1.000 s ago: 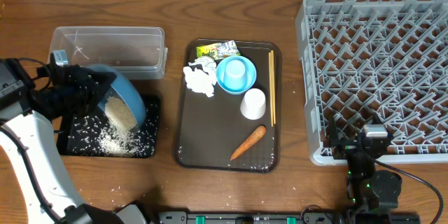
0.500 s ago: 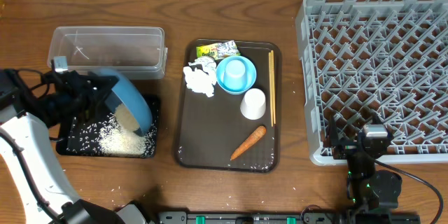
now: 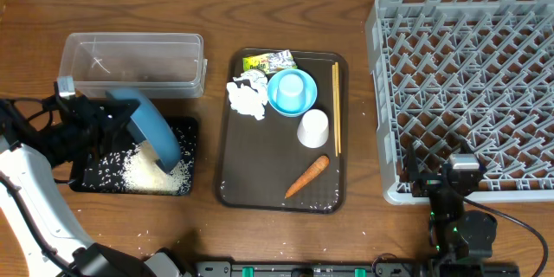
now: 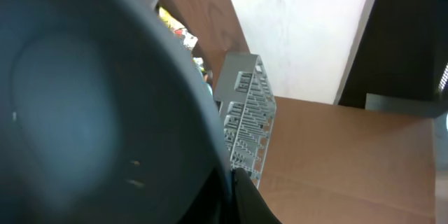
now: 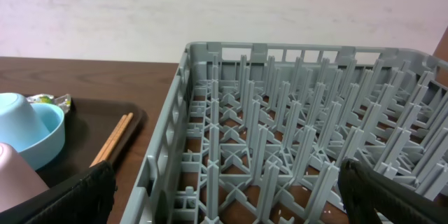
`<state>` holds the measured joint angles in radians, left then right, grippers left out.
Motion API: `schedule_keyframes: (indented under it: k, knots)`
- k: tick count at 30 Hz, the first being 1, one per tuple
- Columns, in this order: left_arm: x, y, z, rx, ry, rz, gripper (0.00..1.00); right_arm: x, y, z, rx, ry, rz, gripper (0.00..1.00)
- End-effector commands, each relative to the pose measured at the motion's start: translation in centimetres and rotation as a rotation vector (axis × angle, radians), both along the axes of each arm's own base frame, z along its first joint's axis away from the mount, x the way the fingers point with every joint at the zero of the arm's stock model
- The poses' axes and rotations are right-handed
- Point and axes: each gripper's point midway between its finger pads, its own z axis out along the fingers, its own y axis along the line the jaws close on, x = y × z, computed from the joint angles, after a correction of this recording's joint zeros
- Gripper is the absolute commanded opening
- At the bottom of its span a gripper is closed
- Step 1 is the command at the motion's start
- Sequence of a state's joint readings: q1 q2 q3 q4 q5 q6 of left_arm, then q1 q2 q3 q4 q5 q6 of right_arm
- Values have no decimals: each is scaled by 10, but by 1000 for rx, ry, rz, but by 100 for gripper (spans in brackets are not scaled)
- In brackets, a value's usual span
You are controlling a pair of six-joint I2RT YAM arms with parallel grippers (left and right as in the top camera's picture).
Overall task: Sort waste into correct bins and load items into the dishwasher rack
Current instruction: 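Tilt the teal plate over the black tray to pour out the rice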
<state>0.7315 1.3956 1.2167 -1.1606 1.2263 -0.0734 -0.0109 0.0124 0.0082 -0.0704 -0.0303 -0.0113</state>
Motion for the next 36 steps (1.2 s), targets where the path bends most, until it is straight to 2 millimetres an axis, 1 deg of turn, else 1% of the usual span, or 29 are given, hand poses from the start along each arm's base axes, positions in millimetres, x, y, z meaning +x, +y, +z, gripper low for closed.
schedule_keyframes:
  k: [1,2,5,6,7,9,11,13,14,16,18,21,23,27,29,35,36]
  knots:
    - [2,-1,4,-8,-57,-22,6,0,-1,-1,6,0,-4,99]
    - [2,0,4,0,-59,-21,6,0,-1,-1,7,0,-4,99]
    - [-4,-9,8,-69,-36,-28,6,0,-1,-1,7,0,-4,99]
    - [-4,-9,9,-58,-55,-35,6,0,-1,-1,7,0,-4,99]
    - [-2,-6,9,-26,-83,-41,6,0,-1,-1,7,0,-4,99]
    - [1,-1,3,18,-82,-40,6,0,-1,-1,6,-1,-4,99]
    - [0,-2,1,7,-69,-39,6,0,-1,-1,6,0,-4,99]
    - [4,3,0,62,-114,-53,6,0,-1,-1,7,0,-4,99]
    - [6,6,-4,96,-112,-52,6,0,-1,-1,6,0,-4,99]
    - [6,8,-9,78,-70,-37,6,0,-1,-1,6,-1,-4,99]
    - [4,2,-4,16,-67,-41,6,0,-1,-1,7,0,-4,99]
    - [5,2,-2,23,-101,-53,6,0,-1,-1,7,0,-4,99]
    - [4,-1,2,-8,-104,-55,6,0,-1,-1,6,0,-4,99]
    - [9,3,1,16,-127,-52,6,0,-1,-1,7,-1,-4,99]
    - [8,1,2,-23,-101,-44,6,0,-1,-1,7,0,-4,99]
    - [8,1,5,-28,-126,-52,6,0,-1,-1,7,0,-4,99]
    - [10,2,5,-7,-145,-57,6,0,-1,-1,6,0,-4,99]
